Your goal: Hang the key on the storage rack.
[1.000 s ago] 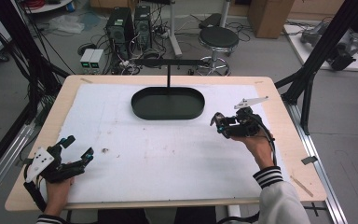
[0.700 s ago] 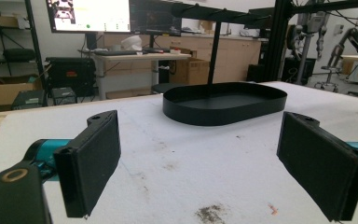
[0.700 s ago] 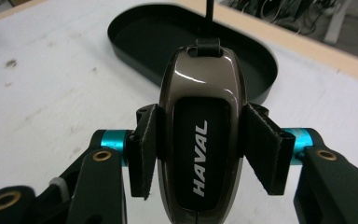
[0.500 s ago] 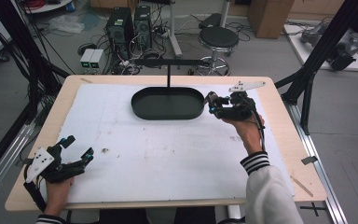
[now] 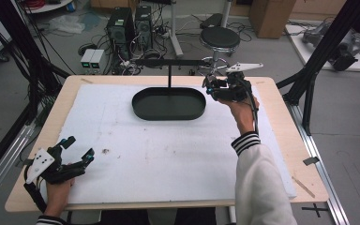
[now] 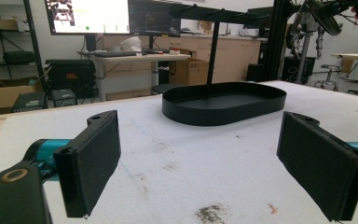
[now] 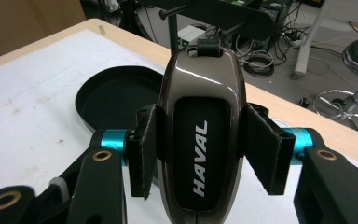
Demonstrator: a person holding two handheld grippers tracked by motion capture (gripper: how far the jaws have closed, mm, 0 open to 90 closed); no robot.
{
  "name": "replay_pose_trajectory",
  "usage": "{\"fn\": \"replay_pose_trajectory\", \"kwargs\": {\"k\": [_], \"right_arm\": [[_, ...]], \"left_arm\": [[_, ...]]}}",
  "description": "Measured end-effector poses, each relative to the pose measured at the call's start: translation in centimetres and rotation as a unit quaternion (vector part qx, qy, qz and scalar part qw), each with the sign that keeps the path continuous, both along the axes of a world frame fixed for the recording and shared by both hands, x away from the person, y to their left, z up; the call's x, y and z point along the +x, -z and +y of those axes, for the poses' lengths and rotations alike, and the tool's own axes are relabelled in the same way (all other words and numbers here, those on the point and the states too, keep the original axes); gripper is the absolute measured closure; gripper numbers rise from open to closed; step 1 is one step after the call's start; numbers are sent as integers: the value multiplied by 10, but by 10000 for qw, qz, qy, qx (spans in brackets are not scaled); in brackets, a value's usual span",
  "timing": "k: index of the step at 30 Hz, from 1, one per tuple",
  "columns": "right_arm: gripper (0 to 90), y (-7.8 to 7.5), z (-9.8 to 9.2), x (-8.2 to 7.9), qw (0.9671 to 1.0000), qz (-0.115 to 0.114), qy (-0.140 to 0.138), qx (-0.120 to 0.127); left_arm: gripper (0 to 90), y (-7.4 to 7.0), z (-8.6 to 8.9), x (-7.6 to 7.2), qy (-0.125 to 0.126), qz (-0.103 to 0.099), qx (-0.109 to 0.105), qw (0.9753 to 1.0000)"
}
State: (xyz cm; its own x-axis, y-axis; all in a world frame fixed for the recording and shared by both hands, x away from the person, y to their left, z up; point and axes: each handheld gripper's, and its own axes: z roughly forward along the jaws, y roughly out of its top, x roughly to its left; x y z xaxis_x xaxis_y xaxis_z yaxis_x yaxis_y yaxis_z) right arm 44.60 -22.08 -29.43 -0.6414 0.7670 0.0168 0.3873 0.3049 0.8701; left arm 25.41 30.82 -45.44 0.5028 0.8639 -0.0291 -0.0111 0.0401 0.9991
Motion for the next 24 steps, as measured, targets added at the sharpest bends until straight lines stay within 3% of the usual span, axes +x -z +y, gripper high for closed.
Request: {"fn": "replay_pose_trajectory", "kwargs": {"k": [24], "right_arm": [[481,-17,19,36,9999,-96,28,-51]], "left_arm": [[139,0,0,0,-3,-7,-4,10000]]}}
